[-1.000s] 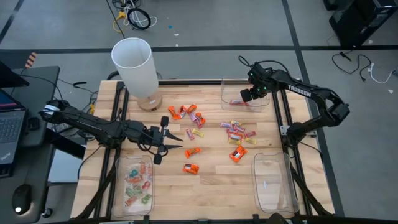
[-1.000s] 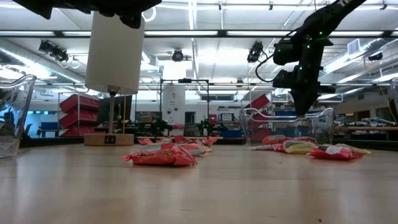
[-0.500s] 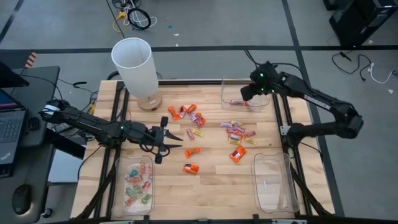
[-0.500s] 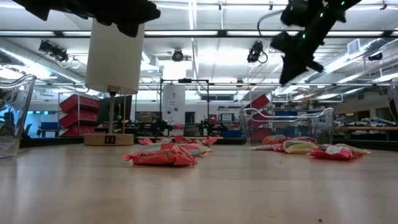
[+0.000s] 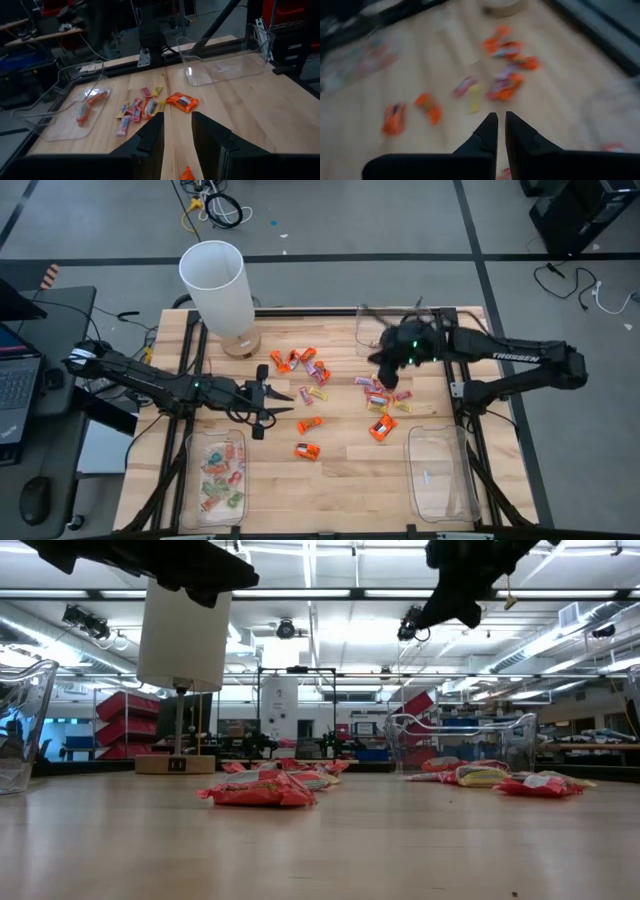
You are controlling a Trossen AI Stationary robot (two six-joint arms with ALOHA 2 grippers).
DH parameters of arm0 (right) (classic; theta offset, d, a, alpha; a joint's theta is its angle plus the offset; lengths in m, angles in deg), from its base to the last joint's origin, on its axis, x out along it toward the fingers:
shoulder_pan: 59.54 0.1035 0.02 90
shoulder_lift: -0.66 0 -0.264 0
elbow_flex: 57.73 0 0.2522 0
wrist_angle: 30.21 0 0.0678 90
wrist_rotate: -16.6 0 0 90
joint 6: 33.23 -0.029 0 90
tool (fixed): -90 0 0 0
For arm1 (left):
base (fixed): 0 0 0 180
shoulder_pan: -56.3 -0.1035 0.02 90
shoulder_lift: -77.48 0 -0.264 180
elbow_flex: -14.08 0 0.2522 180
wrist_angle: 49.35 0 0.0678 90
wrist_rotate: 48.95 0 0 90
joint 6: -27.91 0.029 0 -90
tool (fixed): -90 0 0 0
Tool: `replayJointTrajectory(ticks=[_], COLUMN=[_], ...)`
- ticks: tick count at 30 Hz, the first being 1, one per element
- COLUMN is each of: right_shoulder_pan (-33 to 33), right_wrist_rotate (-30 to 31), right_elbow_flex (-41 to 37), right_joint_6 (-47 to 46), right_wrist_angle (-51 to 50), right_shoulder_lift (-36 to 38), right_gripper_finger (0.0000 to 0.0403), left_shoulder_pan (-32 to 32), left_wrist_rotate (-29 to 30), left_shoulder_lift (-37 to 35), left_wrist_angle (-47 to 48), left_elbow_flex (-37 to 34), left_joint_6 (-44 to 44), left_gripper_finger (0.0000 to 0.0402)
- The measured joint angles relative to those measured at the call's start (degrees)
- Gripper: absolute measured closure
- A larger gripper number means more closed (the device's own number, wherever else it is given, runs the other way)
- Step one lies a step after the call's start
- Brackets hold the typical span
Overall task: Sort candy
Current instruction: Put the small orange chocolate bar into the top right transparent bin
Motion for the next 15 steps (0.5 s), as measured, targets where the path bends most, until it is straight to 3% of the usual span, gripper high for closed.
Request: replayJointTrajectory(ticks=[5,15], right_shoulder_pan=[9.10,19.91], right_wrist_rotate=[-1.80,0.64], right_elbow_flex=[0.00,0.00], right_joint_6=[1.13,-8.13], right_wrist_angle=[0.11,0.60], right_shoulder_lift=[-2.18,-13.27], right_gripper_finger=[0.0380,0.0380], left_shoulder_pan=[0.00,0.00], left_wrist_rotate=[0.02,0.02], left_shoulder_lift=[0.00,0.00], left_wrist_angle=[0.95,0.49], left_elbow_flex=[0.00,0.00], left_joint_6=[-0.73,-0.73], left_gripper_finger=[0.0300,0.0300])
